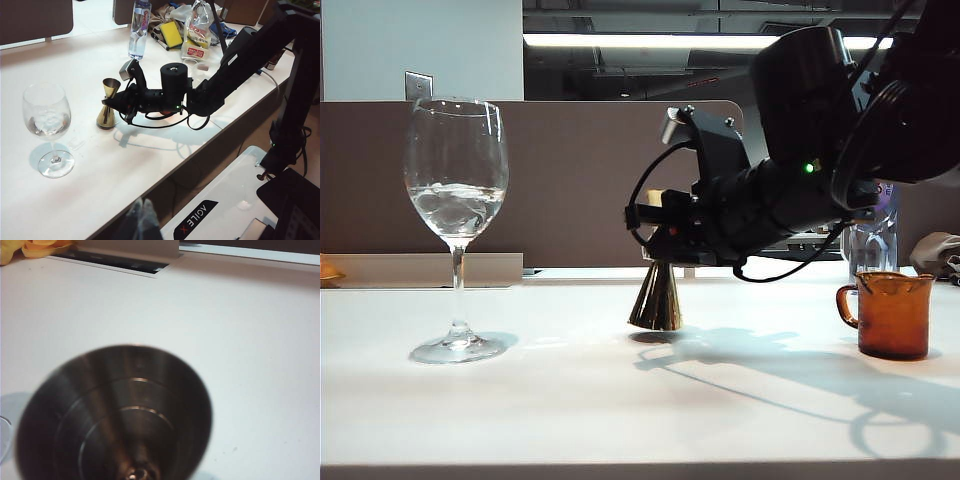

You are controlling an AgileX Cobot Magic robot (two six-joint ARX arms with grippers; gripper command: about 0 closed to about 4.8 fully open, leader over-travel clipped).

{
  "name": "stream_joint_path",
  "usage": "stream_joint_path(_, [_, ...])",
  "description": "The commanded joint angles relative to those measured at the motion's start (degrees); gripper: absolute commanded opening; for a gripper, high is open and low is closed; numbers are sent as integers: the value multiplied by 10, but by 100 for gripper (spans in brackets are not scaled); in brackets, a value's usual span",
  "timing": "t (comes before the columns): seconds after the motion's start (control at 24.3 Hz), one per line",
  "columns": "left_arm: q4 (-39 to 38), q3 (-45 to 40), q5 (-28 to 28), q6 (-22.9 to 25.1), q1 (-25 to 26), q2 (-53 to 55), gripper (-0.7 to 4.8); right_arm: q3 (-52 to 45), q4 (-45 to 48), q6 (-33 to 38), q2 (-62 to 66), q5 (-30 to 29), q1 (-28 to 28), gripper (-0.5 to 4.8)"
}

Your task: Pick up the small amber measuring cup and pour the water in it into the jigger, then pick up the jigger and pour the water in it into the wine glass.

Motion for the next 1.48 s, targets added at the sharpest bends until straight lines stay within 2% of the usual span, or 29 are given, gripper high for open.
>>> stream_joint_path(0.04, [-1,2,2,2,0,1,-2,1,-25,-13,-2,25,0,-5])
stream_joint_path(0.54, [-1,2,2,2,0,1,-2,1,-55,-47,-3,44,1,-4])
stream_joint_path(0.62, [-1,2,2,2,0,1,-2,2,-55,-47,-3,44,2,29])
stream_joint_path(0.66, [-1,2,2,2,0,1,-2,2,-55,-47,-4,44,2,86])
stream_joint_path(0.78, [-1,2,2,2,0,1,-2,2,-58,-47,-12,45,3,148])
stream_joint_path(0.87, [-1,2,2,2,0,1,-2,2,-60,-47,-17,57,3,225])
stream_joint_path(0.91, [-1,2,2,2,0,1,-2,2,-62,-47,-21,60,3,284])
stream_joint_path(0.99, [-1,2,2,2,0,1,-2,2,-84,-46,-33,61,5,313])
stream_joint_path(1.19, [-1,2,2,2,0,1,-2,-2,-155,-42,-67,65,16,339])
stream_joint_path(1.48, [-1,2,2,2,0,1,-2,-80,-161,-42,-162,105,43,338])
